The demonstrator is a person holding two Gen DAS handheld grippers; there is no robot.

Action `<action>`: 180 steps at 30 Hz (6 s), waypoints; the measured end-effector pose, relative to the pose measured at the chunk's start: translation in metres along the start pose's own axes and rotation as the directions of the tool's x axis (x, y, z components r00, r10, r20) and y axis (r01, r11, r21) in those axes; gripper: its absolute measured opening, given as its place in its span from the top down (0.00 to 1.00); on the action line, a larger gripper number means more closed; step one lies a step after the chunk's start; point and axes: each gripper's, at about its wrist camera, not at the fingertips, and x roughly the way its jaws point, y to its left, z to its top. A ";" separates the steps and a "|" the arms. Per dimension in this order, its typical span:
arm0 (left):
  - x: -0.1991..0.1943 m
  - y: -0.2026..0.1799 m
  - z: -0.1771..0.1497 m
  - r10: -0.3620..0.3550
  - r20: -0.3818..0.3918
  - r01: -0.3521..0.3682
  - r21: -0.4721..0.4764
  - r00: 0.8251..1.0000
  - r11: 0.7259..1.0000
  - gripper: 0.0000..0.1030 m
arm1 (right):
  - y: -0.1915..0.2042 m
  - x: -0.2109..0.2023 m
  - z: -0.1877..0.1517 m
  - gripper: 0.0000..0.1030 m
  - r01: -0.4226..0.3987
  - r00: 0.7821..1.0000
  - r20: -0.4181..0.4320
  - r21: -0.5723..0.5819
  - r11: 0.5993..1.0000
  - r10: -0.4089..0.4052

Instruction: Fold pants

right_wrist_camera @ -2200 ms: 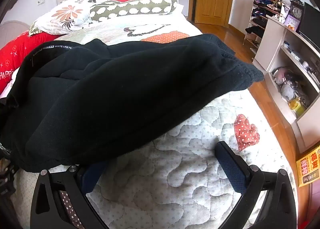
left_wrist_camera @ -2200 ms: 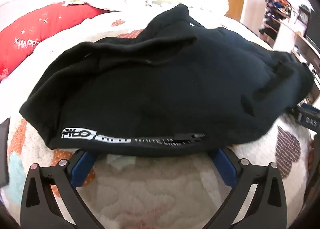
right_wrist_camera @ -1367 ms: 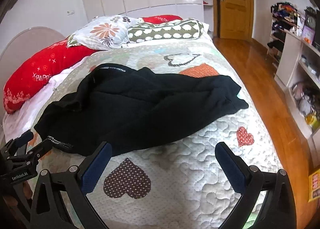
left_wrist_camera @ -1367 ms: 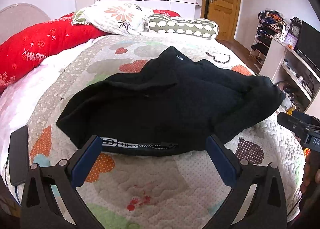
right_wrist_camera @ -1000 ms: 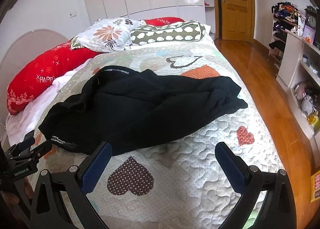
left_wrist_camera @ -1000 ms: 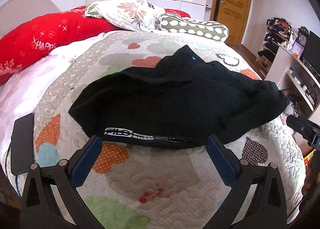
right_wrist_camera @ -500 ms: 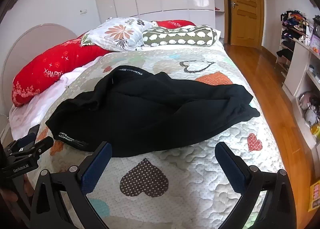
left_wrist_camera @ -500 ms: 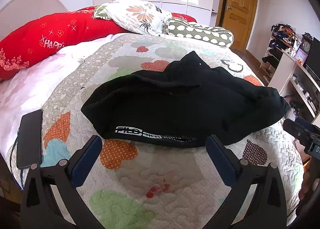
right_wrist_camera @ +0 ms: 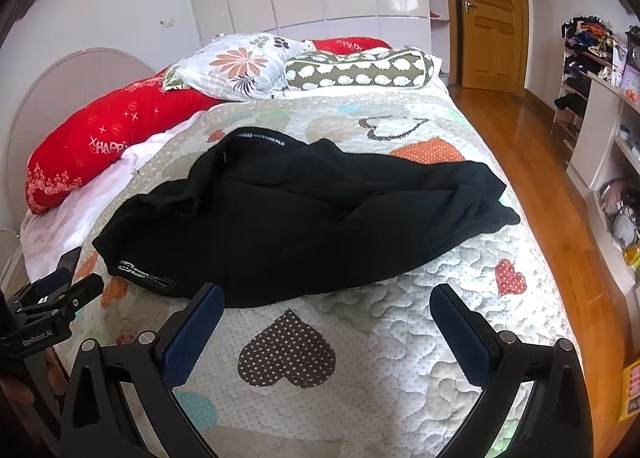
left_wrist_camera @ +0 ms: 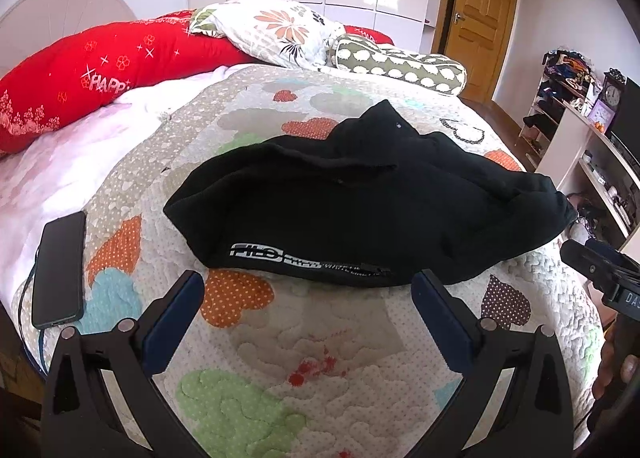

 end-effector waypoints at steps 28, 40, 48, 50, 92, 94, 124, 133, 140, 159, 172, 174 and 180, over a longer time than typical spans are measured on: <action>0.054 0.047 0.003 0.038 -0.069 -0.045 -0.102 0.997 0.994 0.00 | -0.018 0.056 0.001 0.00 0.014 0.995 -0.102 0.075 0.997 -0.006; 0.086 0.071 0.014 0.056 -0.097 -0.070 -0.147 0.994 0.987 0.00 | -0.025 0.088 0.001 0.00 -0.035 0.989 -0.137 0.169 0.985 0.059; 0.121 0.074 0.026 0.030 -0.147 -0.051 -0.137 0.989 0.989 0.01 | -0.026 0.111 0.009 0.26 -0.054 0.993 -0.096 0.195 0.979 0.074; 0.122 0.073 0.027 0.009 -0.140 -0.028 -0.139 0.990 0.990 0.37 | -0.028 0.109 0.012 0.73 -0.092 0.991 -0.079 0.217 0.972 0.111; 0.060 0.105 -0.014 -0.004 -0.160 -0.030 -0.212 0.987 0.977 0.66 | -0.027 0.076 -0.026 0.92 -0.305 0.941 -0.060 0.273 0.913 0.332; 0.062 0.104 -0.013 -0.025 -0.159 -0.008 -0.200 0.987 0.980 0.88 | -0.023 0.072 -0.024 0.95 -0.320 0.936 -0.061 0.266 0.909 0.347; 0.057 0.118 -0.010 0.018 -0.229 -0.036 -0.078 0.973 0.996 0.89 | -0.142 -0.022 -0.037 0.52 -0.119 0.983 -0.089 0.353 0.928 0.160; 0.042 0.126 -0.008 0.060 -0.200 -0.081 -0.101 0.978 0.992 0.49 | -0.130 0.038 -0.008 0.42 0.004 0.983 -0.181 0.170 0.985 0.027; 0.012 0.129 0.005 0.097 -0.135 -0.110 -0.092 0.986 0.990 0.39 | -0.104 0.055 -0.009 0.92 -0.055 0.990 -0.127 0.065 0.996 0.063; 0.055 0.044 0.009 -0.115 -0.183 0.112 -0.022 0.977 0.993 0.29 | -0.090 0.033 0.039 0.46 -0.163 0.986 0.005 0.190 0.968 0.165; 0.062 0.064 0.007 -0.081 -0.170 0.080 -0.011 0.982 0.997 0.29 | 0.098 0.198 0.082 0.52 -0.522 0.779 -0.324 0.139 0.842 0.536; 0.064 0.074 0.008 -0.088 -0.171 0.084 -0.027 0.981 0.996 0.29 | 0.116 0.199 0.092 0.74 -0.590 0.740 -0.295 0.145 0.794 0.604; 0.071 0.092 0.015 -0.095 -0.168 0.086 -0.060 0.981 0.995 0.29 | 0.171 0.230 0.150 0.84 -0.628 0.746 -0.203 0.106 0.771 0.635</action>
